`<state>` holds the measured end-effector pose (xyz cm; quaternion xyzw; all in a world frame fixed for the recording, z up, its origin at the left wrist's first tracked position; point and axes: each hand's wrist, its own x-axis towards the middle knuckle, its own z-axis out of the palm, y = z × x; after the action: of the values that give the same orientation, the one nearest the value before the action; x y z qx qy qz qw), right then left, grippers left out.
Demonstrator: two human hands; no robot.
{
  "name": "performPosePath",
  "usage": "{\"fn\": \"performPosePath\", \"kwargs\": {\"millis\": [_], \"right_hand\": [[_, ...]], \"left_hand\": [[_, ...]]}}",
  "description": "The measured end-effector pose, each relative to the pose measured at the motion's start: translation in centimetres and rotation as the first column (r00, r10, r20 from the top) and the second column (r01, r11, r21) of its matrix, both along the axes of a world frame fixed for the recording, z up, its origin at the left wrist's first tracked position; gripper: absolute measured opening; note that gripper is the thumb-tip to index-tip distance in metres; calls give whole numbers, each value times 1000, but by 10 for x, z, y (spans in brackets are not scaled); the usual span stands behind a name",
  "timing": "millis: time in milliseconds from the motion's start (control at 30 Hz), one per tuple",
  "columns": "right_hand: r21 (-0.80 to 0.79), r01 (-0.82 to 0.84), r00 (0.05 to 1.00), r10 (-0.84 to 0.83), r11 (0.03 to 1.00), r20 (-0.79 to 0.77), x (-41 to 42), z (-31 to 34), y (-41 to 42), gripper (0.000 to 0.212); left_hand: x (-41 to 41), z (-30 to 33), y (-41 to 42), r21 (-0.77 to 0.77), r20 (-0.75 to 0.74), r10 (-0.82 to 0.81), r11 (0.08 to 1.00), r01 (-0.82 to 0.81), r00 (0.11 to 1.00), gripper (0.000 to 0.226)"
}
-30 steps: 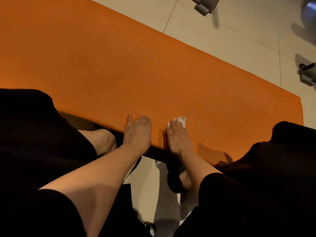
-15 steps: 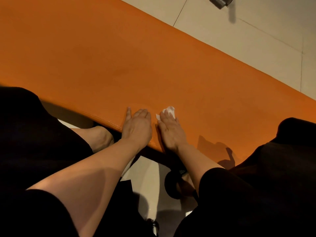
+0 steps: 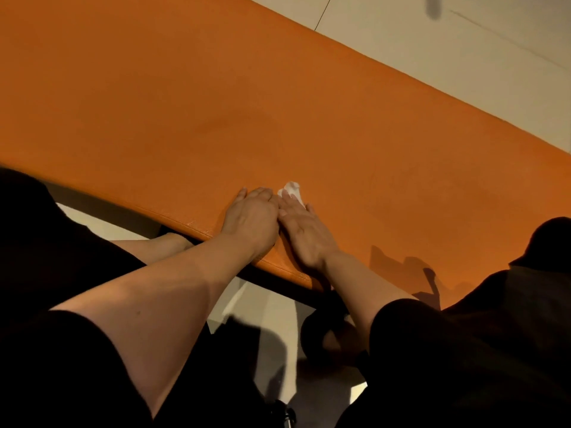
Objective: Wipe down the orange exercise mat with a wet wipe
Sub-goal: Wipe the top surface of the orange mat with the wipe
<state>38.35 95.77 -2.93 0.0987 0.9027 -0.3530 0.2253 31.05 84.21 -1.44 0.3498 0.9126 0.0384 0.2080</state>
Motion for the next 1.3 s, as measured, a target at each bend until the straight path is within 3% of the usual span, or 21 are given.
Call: {"fn": "performPosePath", "kwargs": {"millis": [67, 167, 233, 333, 433, 600, 800, 867, 967, 1033, 1200, 1300], "right_hand": [[75, 26, 999, -29, 997, 27, 4, -4, 22, 50], [243, 235, 966, -254, 941, 53, 13, -10, 49, 53], [246, 281, 952, -302, 928, 51, 9, -10, 40, 55], [63, 176, 984, -178, 982, 18, -7, -9, 16, 54], [47, 59, 998, -60, 997, 18, -13, -10, 34, 54], [318, 259, 939, -315, 912, 139, -2, -13, 71, 59], [112, 73, 996, -78, 991, 45, -29, -14, 36, 60], [191, 57, 994, -74, 980, 82, -34, -17, 58, 60], [315, 191, 961, -242, 930, 134, -30, -21, 84, 61], [292, 241, 952, -283, 926, 114, -31, -22, 73, 62], [162, -22, 999, 15, 987, 47, -56, -26, 51, 60], [228, 42, 993, -66, 973, 100, -64, -30, 95, 61]], "left_hand": [[-8, -4, 3, -24, -20, -76, 997, 76, 997, 51], [-23, -7, 11, -47, -25, -152, 987, 151, 988, 50], [-32, -7, 20, -60, -33, -197, 979, 195, 980, 46], [-45, -10, 31, -86, 28, -221, 971, 223, 975, 36], [-62, -13, 37, -121, 94, -274, 951, 285, 957, 33], [-88, -12, 47, -259, 115, -534, 798, 545, 837, 48], [-107, -6, 56, -304, 166, -724, 609, 733, 670, 61], [-112, -3, 64, -322, 190, -747, 566, 759, 637, 66], [-124, -4, 81, -358, 197, -775, 514, 780, 601, 71], [-132, -7, 90, -361, 171, -786, 511, 780, 594, 70], [-157, -22, 101, -414, 107, -718, 596, 688, 687, 63], [-161, -27, 99, -408, 100, -645, 668, 623, 757, 72]]}}
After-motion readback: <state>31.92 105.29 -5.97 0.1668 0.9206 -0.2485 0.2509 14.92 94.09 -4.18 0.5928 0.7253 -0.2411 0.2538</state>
